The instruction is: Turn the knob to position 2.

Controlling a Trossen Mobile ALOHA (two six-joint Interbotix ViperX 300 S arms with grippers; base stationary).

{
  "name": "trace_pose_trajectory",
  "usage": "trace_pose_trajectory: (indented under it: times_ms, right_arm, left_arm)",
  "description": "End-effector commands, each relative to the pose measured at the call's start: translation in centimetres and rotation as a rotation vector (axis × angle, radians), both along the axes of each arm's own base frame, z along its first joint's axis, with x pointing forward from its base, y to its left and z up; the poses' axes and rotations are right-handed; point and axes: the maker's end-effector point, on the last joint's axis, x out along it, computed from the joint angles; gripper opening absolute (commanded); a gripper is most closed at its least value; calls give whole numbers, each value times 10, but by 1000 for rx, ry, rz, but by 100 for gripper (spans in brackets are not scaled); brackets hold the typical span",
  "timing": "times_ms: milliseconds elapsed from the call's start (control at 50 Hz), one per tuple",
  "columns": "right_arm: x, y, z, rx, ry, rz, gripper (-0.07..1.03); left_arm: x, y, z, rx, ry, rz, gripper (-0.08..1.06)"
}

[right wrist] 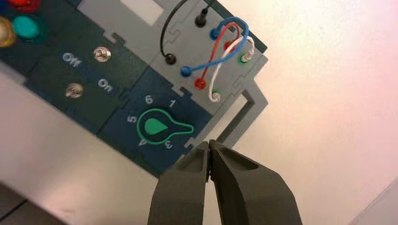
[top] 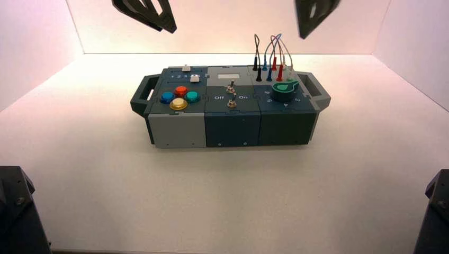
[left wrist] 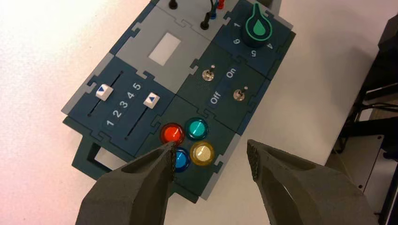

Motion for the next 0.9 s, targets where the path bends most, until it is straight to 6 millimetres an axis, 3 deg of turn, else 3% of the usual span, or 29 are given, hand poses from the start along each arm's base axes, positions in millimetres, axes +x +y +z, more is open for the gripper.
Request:
trace_pose_trajectory:
  times_ms: [20, 360, 520, 900]
  right_arm:
    - [2, -2, 23, 108, -28, -19, -2]
    - [-10, -8, 18, 115, 20, -15, -2]
    - [-21, -13, 5, 110, 30, -18, -2]
    - [-25, -16, -3, 111, 22, -25, -2]
  left_arm:
    - [9, -4, 11, -9, -37, -6, 78]
    - [9, -4, 12, -10, -40, -6, 78]
    - [9, -4, 12, -11, -41, -7, 78]
    - [9, -4, 13, -11, -44, -7, 78]
